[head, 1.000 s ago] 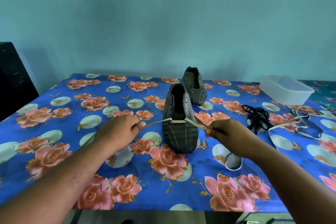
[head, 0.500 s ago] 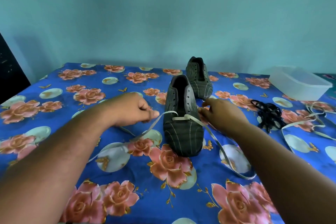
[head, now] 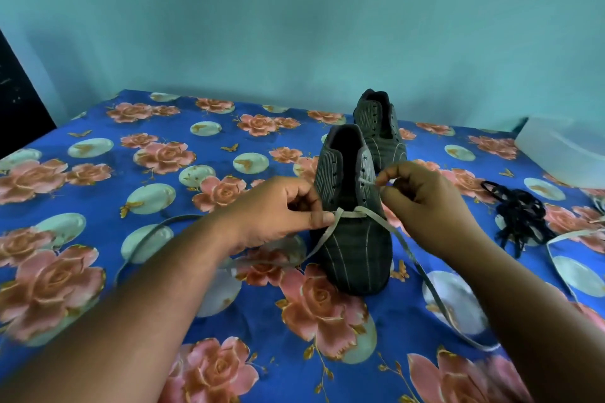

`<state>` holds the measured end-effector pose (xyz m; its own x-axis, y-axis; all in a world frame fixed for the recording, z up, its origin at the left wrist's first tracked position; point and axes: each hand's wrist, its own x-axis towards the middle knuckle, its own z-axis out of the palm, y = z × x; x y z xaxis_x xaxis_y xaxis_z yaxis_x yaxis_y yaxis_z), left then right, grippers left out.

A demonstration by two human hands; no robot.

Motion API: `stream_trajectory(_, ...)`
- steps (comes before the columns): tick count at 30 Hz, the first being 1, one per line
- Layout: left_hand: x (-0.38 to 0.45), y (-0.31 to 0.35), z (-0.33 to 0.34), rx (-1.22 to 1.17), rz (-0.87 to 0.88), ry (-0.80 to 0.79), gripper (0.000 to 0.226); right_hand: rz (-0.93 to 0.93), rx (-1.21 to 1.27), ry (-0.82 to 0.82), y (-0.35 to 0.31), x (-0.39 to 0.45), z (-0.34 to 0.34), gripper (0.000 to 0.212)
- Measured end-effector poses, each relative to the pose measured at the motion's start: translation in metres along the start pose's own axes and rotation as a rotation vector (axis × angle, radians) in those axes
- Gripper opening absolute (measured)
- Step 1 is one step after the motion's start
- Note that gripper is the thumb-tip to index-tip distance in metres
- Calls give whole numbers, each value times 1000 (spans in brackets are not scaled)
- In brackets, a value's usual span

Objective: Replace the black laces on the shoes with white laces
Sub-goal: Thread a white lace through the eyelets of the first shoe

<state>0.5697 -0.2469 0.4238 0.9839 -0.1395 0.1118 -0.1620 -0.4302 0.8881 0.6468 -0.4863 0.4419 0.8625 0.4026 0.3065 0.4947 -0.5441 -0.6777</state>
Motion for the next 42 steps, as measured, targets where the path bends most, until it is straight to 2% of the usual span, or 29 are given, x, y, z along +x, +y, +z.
stream_trajectory(4,-1,-4,0,-44,-23,-13,28,-107,-53,-90,-15,-6,3,9)
stream_trajectory(8,0,-7,-2,-73,-59,8,37,-155,-271,-67,-25,-5,1,8)
stream_trajectory(12,0,-9,-4,-57,-59,67,54,-148,-451,-158,-39,0,0,5)
stream_trajectory(15,0,-7,-3,-37,-46,107,73,-153,-453,-214,-42,8,3,6)
stream_trajectory(18,-2,-4,-3,-6,-28,108,77,-181,-358,-206,-38,15,7,11)
stream_trajectory(22,-3,-4,-3,24,6,144,68,-155,-169,-188,-22,12,10,19)
stream_trajectory(29,1,-6,0,33,57,185,52,-15,141,-127,-14,-3,23,15)
stream_trajectory(34,4,-10,3,20,90,224,33,-41,106,-262,-14,7,18,13)
stream_trajectory(39,7,-13,5,18,135,254,15,-141,20,-287,-14,21,15,17)
stream_trajectory(42,5,-12,4,-16,81,235,5,-202,-14,-303,-11,26,14,17)
